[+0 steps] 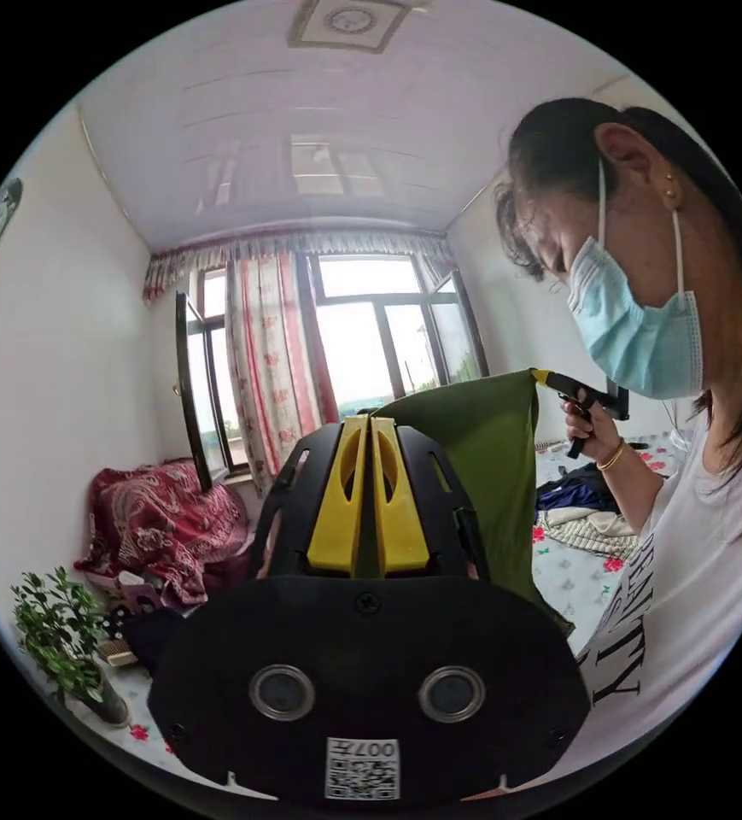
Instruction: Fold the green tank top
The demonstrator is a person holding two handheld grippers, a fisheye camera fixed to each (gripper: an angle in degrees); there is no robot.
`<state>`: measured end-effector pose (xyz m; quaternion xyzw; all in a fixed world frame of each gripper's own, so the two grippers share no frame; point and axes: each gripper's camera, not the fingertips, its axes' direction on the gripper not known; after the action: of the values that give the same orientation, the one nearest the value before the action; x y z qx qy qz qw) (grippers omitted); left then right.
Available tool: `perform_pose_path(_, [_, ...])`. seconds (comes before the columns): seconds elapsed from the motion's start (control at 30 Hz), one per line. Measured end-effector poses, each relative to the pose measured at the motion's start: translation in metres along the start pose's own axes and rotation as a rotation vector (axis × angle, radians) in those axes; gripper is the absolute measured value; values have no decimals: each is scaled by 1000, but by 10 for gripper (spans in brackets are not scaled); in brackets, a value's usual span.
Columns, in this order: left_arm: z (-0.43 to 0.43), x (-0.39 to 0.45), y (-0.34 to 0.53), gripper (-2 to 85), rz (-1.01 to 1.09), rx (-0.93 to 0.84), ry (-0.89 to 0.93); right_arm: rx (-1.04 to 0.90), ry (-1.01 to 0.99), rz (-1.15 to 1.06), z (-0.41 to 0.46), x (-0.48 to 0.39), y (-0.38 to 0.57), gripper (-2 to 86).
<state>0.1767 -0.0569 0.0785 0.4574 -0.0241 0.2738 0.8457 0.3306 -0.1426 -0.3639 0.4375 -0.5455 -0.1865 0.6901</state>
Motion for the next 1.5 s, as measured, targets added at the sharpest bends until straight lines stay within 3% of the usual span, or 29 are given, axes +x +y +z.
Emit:
perform_pose_path(0.13, [5, 1, 4, -10, 86, 4, -59, -44, 59, -18, 25, -5, 1, -2])
perform_pose_path(0.27, [83, -31, 32, -9, 67, -93, -41, -236, 163, 42, 123, 51, 41, -1])
perform_pose_path(0.4, [239, -107, 108, -1, -133, -359, -58, -381, 258, 221, 260, 154, 129, 3])
perform_pose_path(0.57, [341, -164, 230, 53, -246, -793, -246, -660, 356, 475, 366, 252, 292, 24])
perform_pose_path(0.73, [299, -180, 331, 56, -388, -972, -219, -870, 368, 638, 341, 241, 466, 50])
perform_pose_path(0.8, [265, -156, 376, 62, -480, -1089, -77, -1007, 311, 800, 309, 209, 558, 60])
perform_pose_path(0.9, [232, -95, 398, 63, -438, -1207, 105, -1156, 259, 960, 275, 151, 640, 65])
perform_pose_path(1.0, [225, -36, 384, 60, -219, -1195, 233, -1260, 191, 983, 270, 100, 671, 68])
perform_pose_path(1.13, [253, -1, 377, 89, -142, -1162, 466, -1372, 98, 868, 295, 64, 687, 72])
perform_pose_path(1.2, [278, 12, 395, 103, -110, -1257, 527, -1427, 76, 792, 312, 52, 699, 70])
perform_pose_path(1.27, [291, 20, 418, 93, -65, -1379, 509, -1445, 128, 743, 320, 48, 702, 60])
perform_pose_path(1.37, [293, 13, 417, 8, -19, -1374, 404, -1472, 172, 649, 323, 43, 701, 28])
perform_pose_path(1.5, [284, -30, 397, -7, -134, -1318, 375, -1414, 110, 694, 310, 61, 678, 3])
